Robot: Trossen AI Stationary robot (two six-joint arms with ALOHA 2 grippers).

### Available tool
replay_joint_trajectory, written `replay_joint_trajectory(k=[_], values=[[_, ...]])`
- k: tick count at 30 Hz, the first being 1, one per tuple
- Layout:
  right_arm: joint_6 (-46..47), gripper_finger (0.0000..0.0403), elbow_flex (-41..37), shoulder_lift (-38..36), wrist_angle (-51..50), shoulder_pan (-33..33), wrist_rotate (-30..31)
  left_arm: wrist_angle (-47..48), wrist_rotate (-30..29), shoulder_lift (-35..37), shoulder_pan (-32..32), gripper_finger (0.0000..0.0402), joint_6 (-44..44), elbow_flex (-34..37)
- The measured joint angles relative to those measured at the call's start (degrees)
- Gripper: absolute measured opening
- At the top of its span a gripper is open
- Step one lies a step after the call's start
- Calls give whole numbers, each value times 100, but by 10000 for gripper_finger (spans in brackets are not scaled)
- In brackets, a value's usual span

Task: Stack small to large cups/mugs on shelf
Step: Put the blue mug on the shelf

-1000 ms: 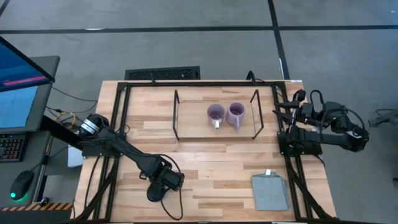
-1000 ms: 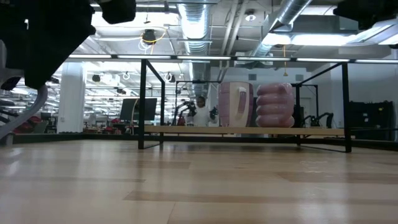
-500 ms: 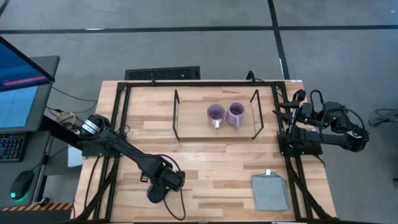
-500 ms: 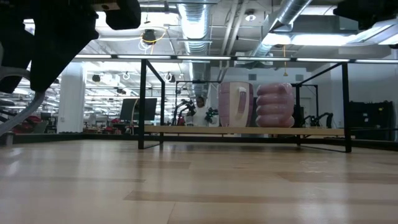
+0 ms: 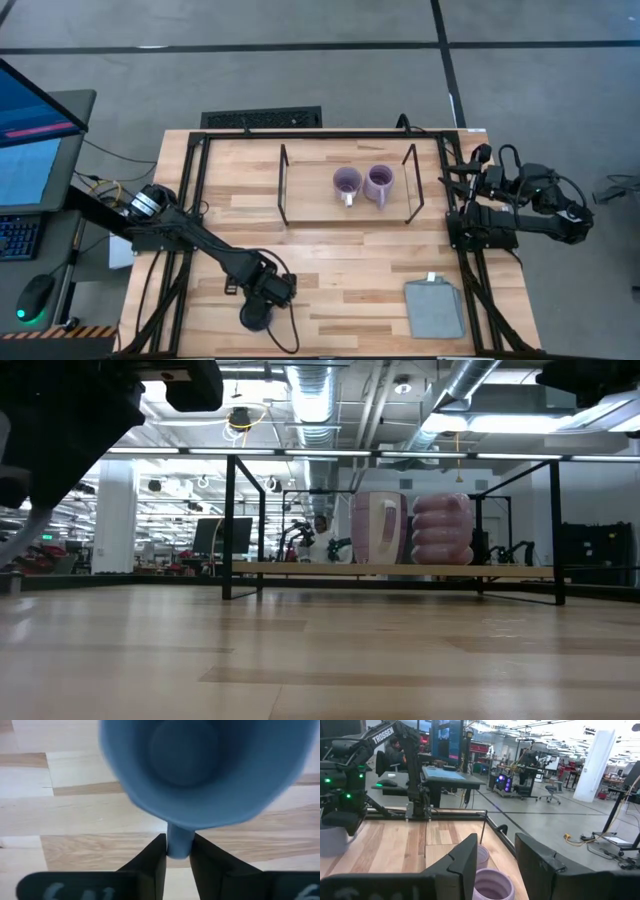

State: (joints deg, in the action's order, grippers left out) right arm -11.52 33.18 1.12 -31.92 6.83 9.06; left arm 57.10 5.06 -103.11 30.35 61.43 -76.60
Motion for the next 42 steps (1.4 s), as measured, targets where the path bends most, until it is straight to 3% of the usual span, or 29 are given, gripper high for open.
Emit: replay_joint_trajectory(k=[7,19,42], values=[[0,153,1,1,0,1,0,-2,13,0,0,57,-275,0],[-1,153,1,1,0,0,0,-7,-24,0,0,72,-754,0],[-1,155,1,-1,-4,2,0,-68,184,0,-2,72,-761,-2]])
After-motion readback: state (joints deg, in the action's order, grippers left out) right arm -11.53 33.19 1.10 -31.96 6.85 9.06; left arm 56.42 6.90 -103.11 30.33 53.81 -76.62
